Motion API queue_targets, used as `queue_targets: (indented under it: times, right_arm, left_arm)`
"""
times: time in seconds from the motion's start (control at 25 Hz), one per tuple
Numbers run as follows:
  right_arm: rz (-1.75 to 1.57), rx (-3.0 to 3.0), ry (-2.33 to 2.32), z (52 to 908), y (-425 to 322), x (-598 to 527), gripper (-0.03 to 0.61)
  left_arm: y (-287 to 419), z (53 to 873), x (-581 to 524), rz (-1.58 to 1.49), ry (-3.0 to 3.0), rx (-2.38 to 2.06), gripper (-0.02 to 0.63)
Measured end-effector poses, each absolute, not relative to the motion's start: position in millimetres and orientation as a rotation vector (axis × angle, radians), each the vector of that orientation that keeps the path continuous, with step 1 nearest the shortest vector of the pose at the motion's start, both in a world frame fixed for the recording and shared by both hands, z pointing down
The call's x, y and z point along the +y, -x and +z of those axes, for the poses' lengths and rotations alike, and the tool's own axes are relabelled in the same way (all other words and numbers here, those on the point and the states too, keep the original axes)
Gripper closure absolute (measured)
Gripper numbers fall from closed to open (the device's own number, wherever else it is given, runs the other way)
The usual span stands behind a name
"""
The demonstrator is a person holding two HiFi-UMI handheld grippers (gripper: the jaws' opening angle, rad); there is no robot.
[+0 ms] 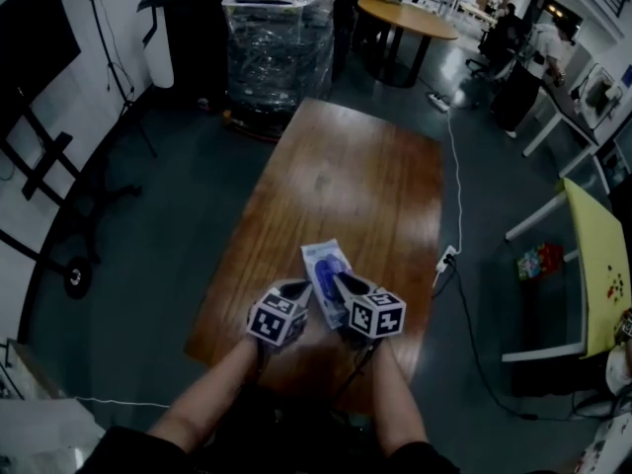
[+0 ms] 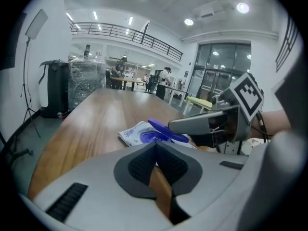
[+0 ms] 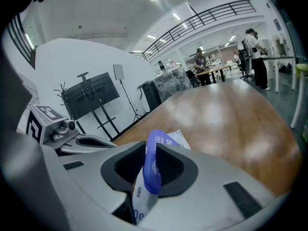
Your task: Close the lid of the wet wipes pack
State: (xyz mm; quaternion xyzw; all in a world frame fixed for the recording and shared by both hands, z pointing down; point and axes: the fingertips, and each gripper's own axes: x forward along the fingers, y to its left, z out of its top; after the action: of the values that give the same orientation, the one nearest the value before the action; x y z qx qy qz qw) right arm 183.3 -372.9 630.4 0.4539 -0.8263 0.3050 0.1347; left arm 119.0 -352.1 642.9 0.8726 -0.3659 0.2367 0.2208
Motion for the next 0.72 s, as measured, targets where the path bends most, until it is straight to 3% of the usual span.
queue_targets:
  times: [0.72]
  right_arm:
    - [0.717, -2.141, -1.253, 676.7, -161.1, -377.8, 0.568]
  left_arm:
    - [-104.9, 637.5, -340.5, 0.618, -2.392, -1.009, 0.611]
